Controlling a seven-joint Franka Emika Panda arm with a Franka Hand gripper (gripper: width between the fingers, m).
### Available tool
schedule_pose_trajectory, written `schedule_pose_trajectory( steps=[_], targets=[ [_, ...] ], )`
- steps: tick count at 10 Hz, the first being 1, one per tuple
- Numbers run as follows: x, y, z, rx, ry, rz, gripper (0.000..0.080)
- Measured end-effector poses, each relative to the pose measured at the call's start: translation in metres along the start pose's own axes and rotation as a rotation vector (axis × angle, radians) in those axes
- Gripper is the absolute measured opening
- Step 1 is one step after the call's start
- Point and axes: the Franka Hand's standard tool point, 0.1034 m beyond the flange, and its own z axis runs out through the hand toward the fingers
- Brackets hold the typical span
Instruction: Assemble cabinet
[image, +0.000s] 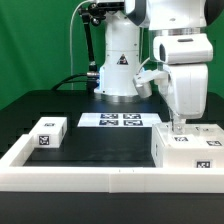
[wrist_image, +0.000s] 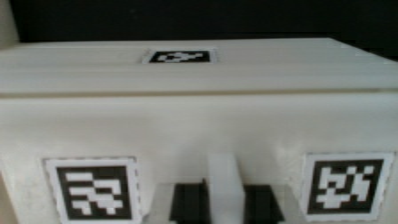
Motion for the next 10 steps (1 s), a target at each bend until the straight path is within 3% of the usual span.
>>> schedule_pose_trajectory(
  steps=[5, 6, 7, 10],
  targets=[
    [-0.0003, 0.005, 0.0014, 0.017, -0.001, 0.004, 0.0071],
    [-0.0004, 0.0048, 0.0017, 0.018, -0.001, 0.004, 0.0175],
    [-0.0005, 0.0047, 0.0019, 0.018, -0.001, 0.004, 0.0175],
    [-0.0005, 0.0045, 0.0021, 0.019, -0.001, 0.004, 0.0724]
  ],
)
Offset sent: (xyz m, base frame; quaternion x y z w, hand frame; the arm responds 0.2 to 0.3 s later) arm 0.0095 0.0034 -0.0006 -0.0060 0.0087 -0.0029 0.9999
